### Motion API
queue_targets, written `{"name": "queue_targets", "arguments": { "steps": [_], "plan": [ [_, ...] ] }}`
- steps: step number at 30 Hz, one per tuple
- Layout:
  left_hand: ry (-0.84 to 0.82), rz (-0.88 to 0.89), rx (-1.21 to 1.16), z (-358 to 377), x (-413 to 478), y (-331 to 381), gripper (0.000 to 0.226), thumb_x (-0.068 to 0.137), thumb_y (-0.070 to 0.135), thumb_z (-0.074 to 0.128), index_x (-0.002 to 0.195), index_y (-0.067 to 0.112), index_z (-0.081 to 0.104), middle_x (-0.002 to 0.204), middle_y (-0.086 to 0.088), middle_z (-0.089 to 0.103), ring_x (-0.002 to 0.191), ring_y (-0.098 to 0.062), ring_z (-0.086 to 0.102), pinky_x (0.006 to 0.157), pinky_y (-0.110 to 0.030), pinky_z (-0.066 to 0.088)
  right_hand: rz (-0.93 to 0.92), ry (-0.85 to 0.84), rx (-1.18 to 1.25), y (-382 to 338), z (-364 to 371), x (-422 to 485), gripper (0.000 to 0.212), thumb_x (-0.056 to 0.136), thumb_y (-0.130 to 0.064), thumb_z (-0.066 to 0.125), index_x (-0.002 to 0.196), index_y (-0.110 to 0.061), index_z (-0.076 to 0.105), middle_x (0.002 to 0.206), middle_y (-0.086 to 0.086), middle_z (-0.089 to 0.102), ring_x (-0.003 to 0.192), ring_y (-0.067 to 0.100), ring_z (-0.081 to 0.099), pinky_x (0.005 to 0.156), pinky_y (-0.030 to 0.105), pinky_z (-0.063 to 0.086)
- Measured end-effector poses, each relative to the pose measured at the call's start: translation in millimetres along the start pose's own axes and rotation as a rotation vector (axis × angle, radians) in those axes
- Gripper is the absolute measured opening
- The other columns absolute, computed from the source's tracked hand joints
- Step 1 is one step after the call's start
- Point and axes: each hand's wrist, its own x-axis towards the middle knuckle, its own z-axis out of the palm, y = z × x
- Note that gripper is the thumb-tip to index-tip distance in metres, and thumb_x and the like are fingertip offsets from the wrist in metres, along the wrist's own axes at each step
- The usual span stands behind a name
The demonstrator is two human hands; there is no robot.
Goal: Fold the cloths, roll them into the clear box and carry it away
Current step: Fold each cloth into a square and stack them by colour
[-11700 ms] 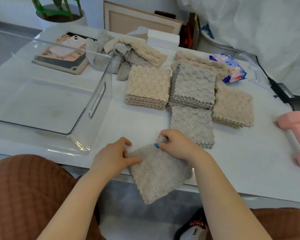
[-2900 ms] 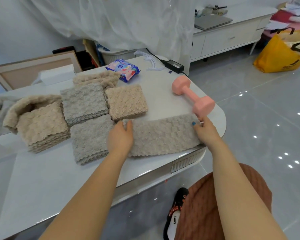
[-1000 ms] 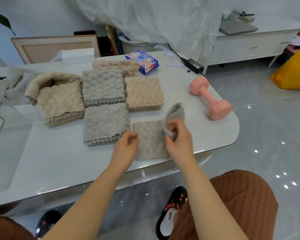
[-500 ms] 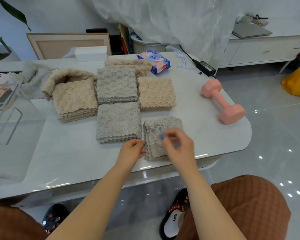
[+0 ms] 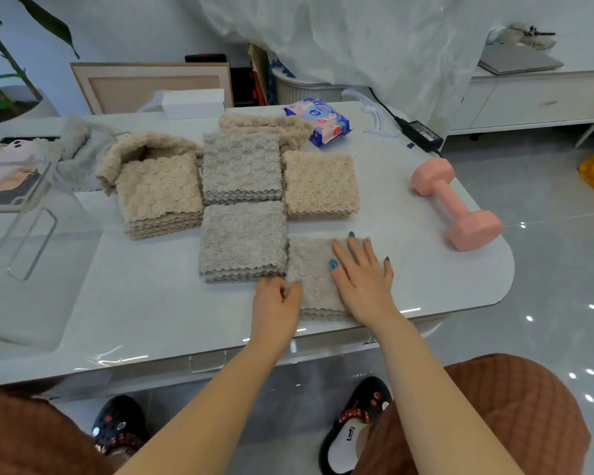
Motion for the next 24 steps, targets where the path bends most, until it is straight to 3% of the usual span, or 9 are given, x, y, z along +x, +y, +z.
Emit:
{"name": "queue_targets", "arguments": {
  "steps": [4, 7, 9, 11, 14, 17, 19, 22, 24],
  "plan": [
    [-0.065, -0.005, 0.096, -5.2, 7.2, -4.1, 0.034, 0.096, 0.019, 0.049, 0.064, 0.017, 0.036, 0.071, -0.004, 0.045, 0.07, -0.02, 0.043, 0.057, -0.03, 0.028, 0.033, -0.091, -0.072, 2.9, 3.7, -3.2, 0.052, 0.102, -0.043, 0.014, 0.151, -0.035, -0.002, 0.159, -0.01, -0.014, 0.146, 0.016, -0.014, 0.114, 0.051, -0.009],
    [-0.133, -0.006, 0.211, -1.2, 11.5, 0.4, 0.03, 0.095, 0.019, 0.047, 0.067, 0.015, 0.038, 0.086, -0.016, 0.053, 0.075, -0.022, 0.044, 0.064, -0.03, 0.03, 0.029, -0.09, -0.073, 4.0, -0.8, -0.8, 0.055, 0.101, -0.043, 0.02, 0.151, -0.036, -0.002, 0.159, -0.006, -0.016, 0.147, 0.019, -0.01, 0.114, 0.053, -0.003],
    [-0.149, -0.012, 0.192, 2.0, 6.8, 4.5, 0.028, 0.096, 0.023, 0.047, 0.07, 0.013, 0.044, 0.101, -0.016, 0.05, 0.075, -0.015, 0.04, 0.067, -0.026, 0.027, 0.112, 0.079, 0.07, 3.1, -6.1, -7.3, 0.061, 0.097, -0.044, 0.036, 0.151, -0.031, 0.01, 0.159, 0.001, 0.0, 0.145, 0.021, 0.01, 0.112, 0.049, 0.012],
    [-0.152, -0.032, 0.109, 2.2, 0.7, 6.6, 0.03, 0.097, 0.027, 0.046, 0.072, 0.011, 0.05, 0.108, -0.011, 0.044, 0.075, -0.01, 0.04, 0.068, -0.022, 0.026, 0.254, 0.254, 0.251, 4.8, -9.4, -16.9, 0.062, 0.092, -0.043, 0.049, 0.146, -0.022, 0.026, 0.146, 0.008, 0.03, 0.131, 0.028, 0.035, 0.104, 0.046, 0.027],
    [-0.177, -0.034, 0.14, 2.2, 1.2, 4.5, 0.039, 0.099, 0.031, 0.043, 0.065, 0.012, 0.049, 0.111, -0.01, 0.04, 0.08, -0.018, 0.046, 0.072, -0.023, 0.031, 0.312, 0.221, 0.34, 10.1, -6.5, -28.8, 0.051, 0.091, -0.04, 0.054, 0.131, -0.012, 0.041, 0.118, 0.007, 0.053, 0.105, 0.027, 0.054, 0.084, 0.037, 0.043],
    [-0.209, 0.004, 0.275, 8.0, 4.5, 3.3, 0.044, 0.097, 0.034, 0.046, 0.058, 0.014, 0.044, 0.108, -0.01, 0.04, 0.09, -0.025, 0.052, 0.084, -0.03, 0.042, 0.266, 0.237, 0.337, 18.3, -6.4, -27.5, 0.024, 0.091, -0.016, 0.051, 0.114, -0.008, 0.053, 0.082, 0.004, 0.061, 0.076, 0.024, 0.057, 0.06, 0.028, 0.035],
    [-0.174, 0.046, 0.328, 11.1, 4.2, 4.0, 0.044, 0.096, 0.033, 0.048, 0.056, 0.016, 0.041, 0.099, -0.015, 0.048, 0.092, -0.025, 0.052, 0.08, -0.033, 0.044, 0.286, 0.304, 0.412, 21.6, -10.0, -26.6, 0.021, 0.086, -0.002, 0.047, 0.105, -0.007, 0.056, 0.063, -0.001, 0.054, 0.062, 0.019, 0.05, 0.052, 0.028, 0.032],
    [-0.077, 0.075, 0.305, 8.8, 5.0, 1.0, 0.039, 0.092, 0.029, 0.054, 0.057, 0.016, 0.042, 0.075, -0.011, 0.055, 0.079, -0.023, 0.053, 0.065, -0.033, 0.042, 0.299, 0.418, 0.455, 21.0, -12.1, -30.8, 0.026, 0.085, 0.005, 0.043, 0.106, -0.01, 0.046, 0.064, 0.004, 0.051, 0.061, 0.023, 0.049, 0.049, 0.029, 0.03],
    [-0.059, 0.074, 0.273, 7.5, 5.1, 3.1, 0.025, 0.091, 0.027, 0.055, 0.07, 0.015, 0.048, 0.072, -0.005, 0.058, 0.075, -0.021, 0.055, 0.065, -0.034, 0.044, 0.218, 0.362, 0.413, 17.9, -12.6, -33.1, 0.026, 0.089, 0.0, 0.042, 0.109, -0.016, 0.041, 0.078, 0.005, 0.051, 0.065, 0.025, 0.05, 0.051, 0.031, 0.03]
  ]
}}
